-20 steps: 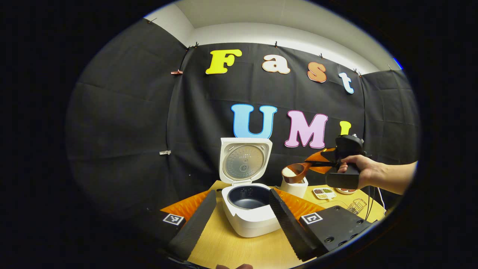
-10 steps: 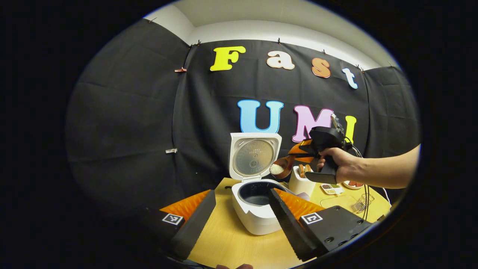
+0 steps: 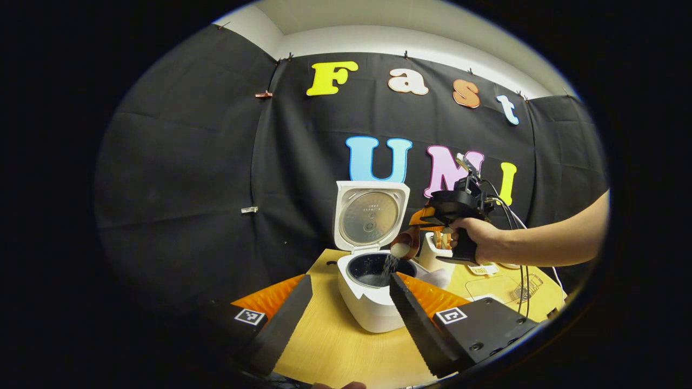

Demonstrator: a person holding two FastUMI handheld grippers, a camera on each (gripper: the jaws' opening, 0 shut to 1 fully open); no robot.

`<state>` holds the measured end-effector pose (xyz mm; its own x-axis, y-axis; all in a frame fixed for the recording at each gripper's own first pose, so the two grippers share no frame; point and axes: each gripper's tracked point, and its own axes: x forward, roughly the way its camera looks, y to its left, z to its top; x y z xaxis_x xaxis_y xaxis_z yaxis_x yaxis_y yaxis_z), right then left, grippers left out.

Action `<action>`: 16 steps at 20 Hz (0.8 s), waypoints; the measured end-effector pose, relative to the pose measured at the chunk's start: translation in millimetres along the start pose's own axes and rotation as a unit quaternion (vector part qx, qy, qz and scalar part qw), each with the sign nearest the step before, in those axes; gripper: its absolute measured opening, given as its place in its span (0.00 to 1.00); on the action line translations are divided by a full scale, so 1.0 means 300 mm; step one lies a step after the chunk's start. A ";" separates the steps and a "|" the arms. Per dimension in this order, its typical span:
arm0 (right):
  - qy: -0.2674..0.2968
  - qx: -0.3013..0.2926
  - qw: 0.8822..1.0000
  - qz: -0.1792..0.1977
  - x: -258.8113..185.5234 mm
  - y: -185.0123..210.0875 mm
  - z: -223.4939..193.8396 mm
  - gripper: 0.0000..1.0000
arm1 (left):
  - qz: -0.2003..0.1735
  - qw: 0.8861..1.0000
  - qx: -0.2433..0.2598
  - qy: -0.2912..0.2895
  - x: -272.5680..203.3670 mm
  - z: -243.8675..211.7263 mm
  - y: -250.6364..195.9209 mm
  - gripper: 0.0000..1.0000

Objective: Close the left gripper, press the button to open the rice cooker; take a wooden spoon from the chopstick holder with the right hand, scoop a spoonful of rice and pour it into the rice cooker, then put the wooden spoon back into the chopstick holder.

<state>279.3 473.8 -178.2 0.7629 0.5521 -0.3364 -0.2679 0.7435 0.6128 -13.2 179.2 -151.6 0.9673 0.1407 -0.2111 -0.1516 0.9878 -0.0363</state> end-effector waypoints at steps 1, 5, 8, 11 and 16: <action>0.002 -0.017 1.000 0.003 0.008 0.004 -0.017 0.16 | 0.000 1.000 0.001 0.001 0.000 0.000 0.003 0.99; 0.008 -0.096 0.995 0.016 0.019 0.048 -0.063 0.16 | 0.002 1.000 -0.003 0.006 -0.001 -0.022 0.006 0.99; -0.005 -0.163 0.986 0.031 0.014 0.102 -0.065 0.15 | 0.004 1.000 0.000 0.009 -0.007 -0.035 0.013 0.99; -0.017 -0.239 0.970 0.043 -0.008 0.142 -0.068 0.15 | 0.006 1.000 -0.005 0.010 -0.005 -0.040 0.023 0.99; -0.047 -0.370 0.924 0.078 -0.052 0.234 -0.060 0.15 | 0.005 1.000 -0.009 0.009 -0.002 -0.046 0.030 0.99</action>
<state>238.2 524.1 -142.8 0.7190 0.6654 -0.2007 -0.6822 0.7308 -0.0209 -18.0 187.2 -165.3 0.9620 0.1500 -0.2282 -0.1659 0.9848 -0.0518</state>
